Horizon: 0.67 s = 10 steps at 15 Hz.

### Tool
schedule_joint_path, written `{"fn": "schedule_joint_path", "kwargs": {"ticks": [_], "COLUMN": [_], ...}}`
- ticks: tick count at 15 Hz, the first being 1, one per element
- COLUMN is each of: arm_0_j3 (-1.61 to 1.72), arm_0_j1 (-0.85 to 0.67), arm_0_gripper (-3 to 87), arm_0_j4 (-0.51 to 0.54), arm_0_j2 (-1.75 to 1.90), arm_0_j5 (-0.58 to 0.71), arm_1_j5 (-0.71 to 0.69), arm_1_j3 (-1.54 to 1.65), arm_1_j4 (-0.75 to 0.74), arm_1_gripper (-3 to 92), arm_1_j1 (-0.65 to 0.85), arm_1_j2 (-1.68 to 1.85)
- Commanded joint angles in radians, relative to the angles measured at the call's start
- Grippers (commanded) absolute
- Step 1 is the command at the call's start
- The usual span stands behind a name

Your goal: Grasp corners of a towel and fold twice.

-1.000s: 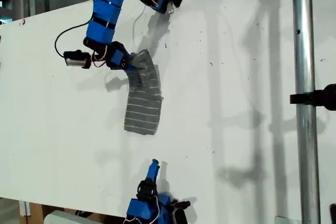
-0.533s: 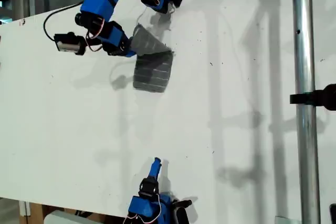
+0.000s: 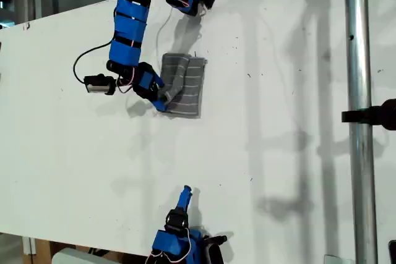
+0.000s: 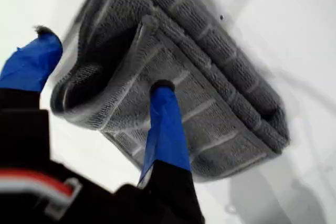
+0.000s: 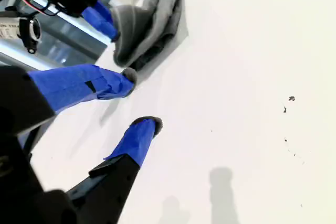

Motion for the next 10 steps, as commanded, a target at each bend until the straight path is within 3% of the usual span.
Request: {"fn": "schedule_joint_path", "kwargs": {"ticks": [1,3,7,9,10], "arm_0_j3": [0.002,0.032,0.158,0.173,0.173], "arm_0_j1": [-0.009,-0.017,0.011,0.015,0.015], "arm_0_gripper": [13.6,14.3,16.3,14.6,11.2], "arm_0_j4": [0.002,0.008,-0.046,-0.014,0.069], "arm_0_j2": [0.008,0.008,0.008,0.008,0.008], "arm_0_j5": [-0.006,-0.003,0.052,-0.018,-0.104], "arm_1_j5": [-0.067,-0.109,0.051,0.156,0.245], "arm_1_j3": [-0.049,0.029,0.675,1.032,1.164], "arm_1_j4": [-0.089,0.000,0.020,-0.120,-0.163], "arm_1_gripper": [10.9,10.0,4.2,-0.2,-0.2], "arm_1_j1": [0.067,0.135,0.179,0.127,0.097], "arm_1_j2": [0.224,0.376,0.948,1.233,1.336]}}
